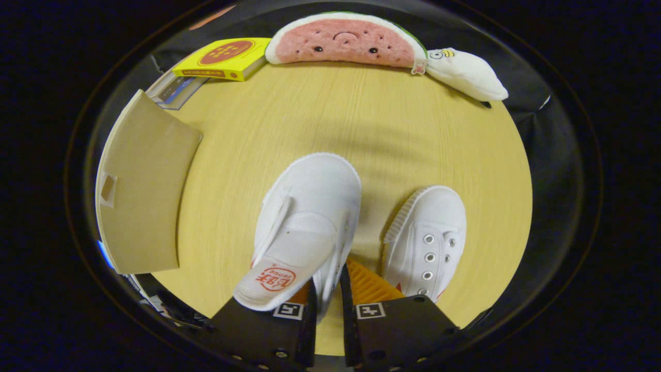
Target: Open the storage box then place both shoes into the box .Put the left shoe in first, then the right shoe, with the right side of both shoes facing outward in a uniform manner.
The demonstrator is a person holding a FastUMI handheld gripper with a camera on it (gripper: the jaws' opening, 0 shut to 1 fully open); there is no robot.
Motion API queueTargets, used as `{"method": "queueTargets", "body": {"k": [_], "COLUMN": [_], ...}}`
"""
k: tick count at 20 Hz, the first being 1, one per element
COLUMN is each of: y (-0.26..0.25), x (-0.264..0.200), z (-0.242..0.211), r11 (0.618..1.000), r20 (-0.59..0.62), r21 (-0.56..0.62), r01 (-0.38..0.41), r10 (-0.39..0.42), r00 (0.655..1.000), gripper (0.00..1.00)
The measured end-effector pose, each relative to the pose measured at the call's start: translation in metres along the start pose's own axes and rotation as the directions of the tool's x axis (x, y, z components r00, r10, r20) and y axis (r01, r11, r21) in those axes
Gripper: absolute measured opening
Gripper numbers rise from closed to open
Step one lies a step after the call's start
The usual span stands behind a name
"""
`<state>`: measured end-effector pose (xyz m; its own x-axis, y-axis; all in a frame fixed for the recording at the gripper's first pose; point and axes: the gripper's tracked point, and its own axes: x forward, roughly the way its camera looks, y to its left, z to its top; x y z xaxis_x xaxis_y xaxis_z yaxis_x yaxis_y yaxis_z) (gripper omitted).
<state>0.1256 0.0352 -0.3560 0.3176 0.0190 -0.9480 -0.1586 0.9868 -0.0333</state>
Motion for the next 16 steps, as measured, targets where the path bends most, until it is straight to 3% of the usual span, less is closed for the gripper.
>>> {"method": "queueTargets", "body": {"k": [1, 4, 10, 16], "y": [0.000, -0.004, 0.005, 0.030], "x": [0.004, -0.003, -0.045, -0.110], "z": [-0.003, -0.017, -0.036, -0.012], "r11": [0.999, 0.977, 0.940, 0.931], "r20": [-0.016, -0.070, -0.060, 0.040], "r21": [0.037, 0.195, 0.318, 0.345], "r01": [-0.028, -0.087, -0.125, -0.121], "r10": [0.028, 0.102, 0.152, 0.114], "r00": [0.999, 0.992, 0.987, 0.993], "gripper": [0.09, 0.01, 0.00, 0.00]}}
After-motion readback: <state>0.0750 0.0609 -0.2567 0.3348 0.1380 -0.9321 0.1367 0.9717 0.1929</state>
